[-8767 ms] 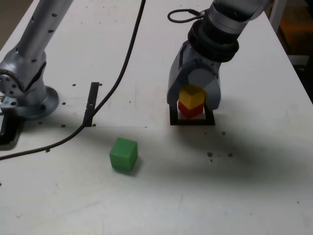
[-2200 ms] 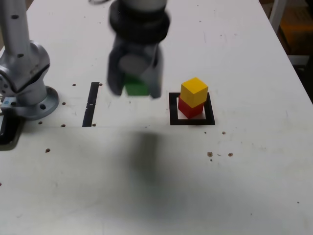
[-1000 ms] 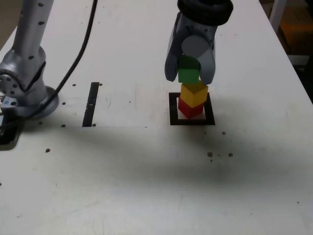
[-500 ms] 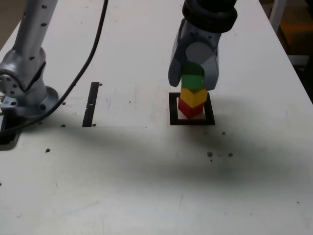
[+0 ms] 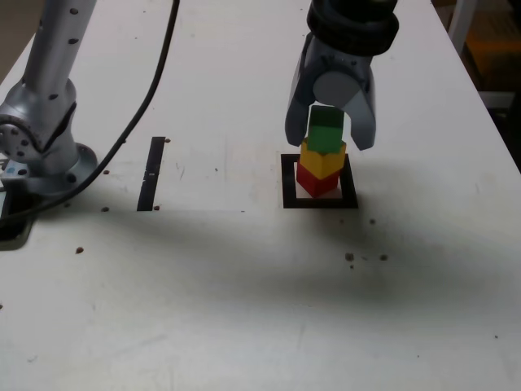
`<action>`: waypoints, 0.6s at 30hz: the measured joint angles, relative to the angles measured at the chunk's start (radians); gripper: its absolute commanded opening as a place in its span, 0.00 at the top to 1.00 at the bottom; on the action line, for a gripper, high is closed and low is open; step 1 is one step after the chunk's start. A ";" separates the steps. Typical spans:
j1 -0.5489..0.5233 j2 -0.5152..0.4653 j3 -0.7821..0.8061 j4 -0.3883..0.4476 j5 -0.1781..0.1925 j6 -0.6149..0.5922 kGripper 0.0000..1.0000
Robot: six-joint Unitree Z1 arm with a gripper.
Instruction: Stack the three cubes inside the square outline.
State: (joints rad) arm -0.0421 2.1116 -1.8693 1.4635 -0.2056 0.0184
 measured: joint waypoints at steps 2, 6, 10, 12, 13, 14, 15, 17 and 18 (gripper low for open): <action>0.000 0.000 0.002 -0.001 0.000 0.000 0.27; 0.000 0.000 0.002 -0.003 0.011 0.000 0.26; 0.000 -0.010 -0.001 0.002 0.045 -0.007 0.26; 0.000 -0.035 -0.001 0.009 0.068 -0.015 0.26; 0.000 -0.052 -0.001 0.014 0.078 -0.020 0.26; 0.000 -0.072 -0.001 0.019 0.087 -0.024 0.26; 0.000 -0.086 -0.001 0.023 0.090 -0.026 0.26; 0.000 -0.113 0.007 0.041 0.114 -0.040 0.26; 0.000 -0.139 0.020 0.063 0.135 -0.059 0.26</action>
State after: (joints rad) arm -0.0418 1.9724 -1.8491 1.5269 -0.0704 -0.0403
